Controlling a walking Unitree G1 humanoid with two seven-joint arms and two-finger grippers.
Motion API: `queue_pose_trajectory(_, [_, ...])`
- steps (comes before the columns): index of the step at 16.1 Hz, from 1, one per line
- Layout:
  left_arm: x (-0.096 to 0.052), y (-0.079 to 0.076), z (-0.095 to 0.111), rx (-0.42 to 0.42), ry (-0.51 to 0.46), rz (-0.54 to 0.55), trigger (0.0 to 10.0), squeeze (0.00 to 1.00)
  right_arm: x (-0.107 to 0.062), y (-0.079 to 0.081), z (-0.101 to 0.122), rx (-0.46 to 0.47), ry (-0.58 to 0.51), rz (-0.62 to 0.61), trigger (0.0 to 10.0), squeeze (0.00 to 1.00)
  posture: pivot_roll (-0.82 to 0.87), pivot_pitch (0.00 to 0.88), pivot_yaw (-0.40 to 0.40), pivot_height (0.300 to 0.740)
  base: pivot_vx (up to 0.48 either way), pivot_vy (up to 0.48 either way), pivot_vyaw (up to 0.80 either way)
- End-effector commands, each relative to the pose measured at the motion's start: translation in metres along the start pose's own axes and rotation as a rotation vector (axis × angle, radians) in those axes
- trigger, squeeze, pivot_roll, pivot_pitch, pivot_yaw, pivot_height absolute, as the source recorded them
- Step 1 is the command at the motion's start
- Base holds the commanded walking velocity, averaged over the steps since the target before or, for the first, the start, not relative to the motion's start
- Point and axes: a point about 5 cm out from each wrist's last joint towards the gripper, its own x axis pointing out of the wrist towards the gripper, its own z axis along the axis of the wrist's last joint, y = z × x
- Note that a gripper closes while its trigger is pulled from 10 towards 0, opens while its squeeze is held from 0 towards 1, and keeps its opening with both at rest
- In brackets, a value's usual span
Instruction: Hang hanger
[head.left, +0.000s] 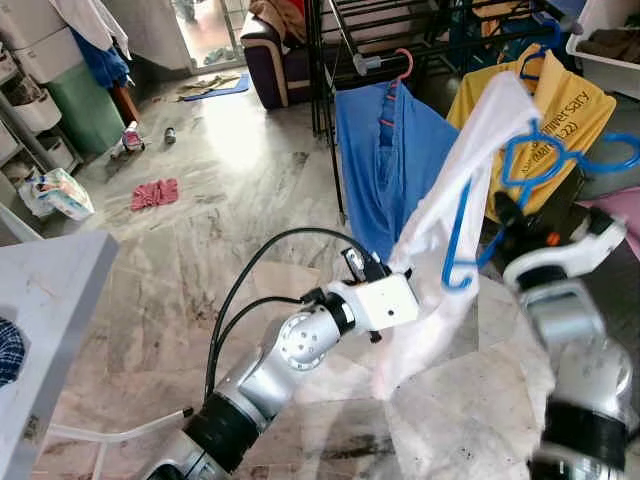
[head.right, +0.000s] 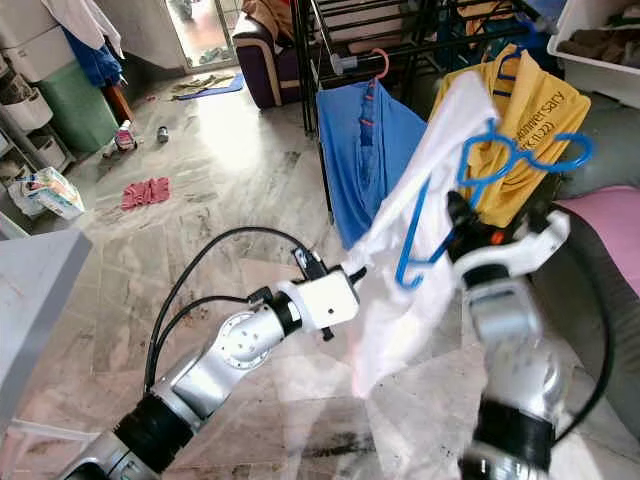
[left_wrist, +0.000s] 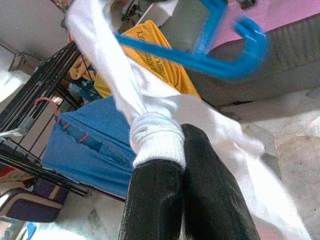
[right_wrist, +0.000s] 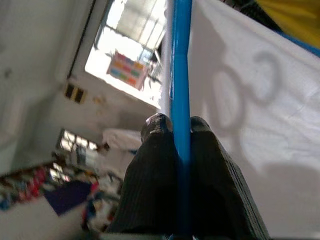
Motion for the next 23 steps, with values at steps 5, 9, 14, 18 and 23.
queue_pose_trajectory(5, [-0.019,-0.020,-0.034,-0.062,0.138,-0.060,10.0,0.00,0.015,0.028,0.014,-0.107,-0.090,0.086,10.0,0.00,-0.07,0.005,0.077,0.740,0.000,0.000,0.00])
queue_pose_trajectory(9, [-0.032,-0.032,-0.052,-0.116,0.215,-0.085,10.0,0.00,0.020,0.025,0.007,-0.476,-0.024,0.081,10.0,0.00,-0.06,0.005,0.074,0.740,0.000,0.000,0.00])
queue_pose_trajectory(14, [-0.023,-0.034,-0.058,-0.220,0.261,-0.072,10.0,0.55,0.018,0.035,-0.006,-0.862,0.003,0.192,10.0,0.00,-0.07,0.007,0.063,0.740,0.000,0.000,0.00])
queue_pose_trajectory(18, [-0.009,-0.042,-0.051,-0.273,0.237,-0.115,10.0,1.00,0.007,0.043,-0.026,-0.868,-0.010,0.292,10.0,0.00,-0.07,0.014,0.063,0.740,0.000,0.000,0.00])
queue_pose_trajectory(23, [-0.016,-0.015,-0.047,-0.308,0.199,-0.020,10.0,1.00,-0.007,0.036,-0.032,-0.948,0.014,0.351,10.0,0.00,-0.07,0.020,0.064,0.740,0.000,0.000,0.00])
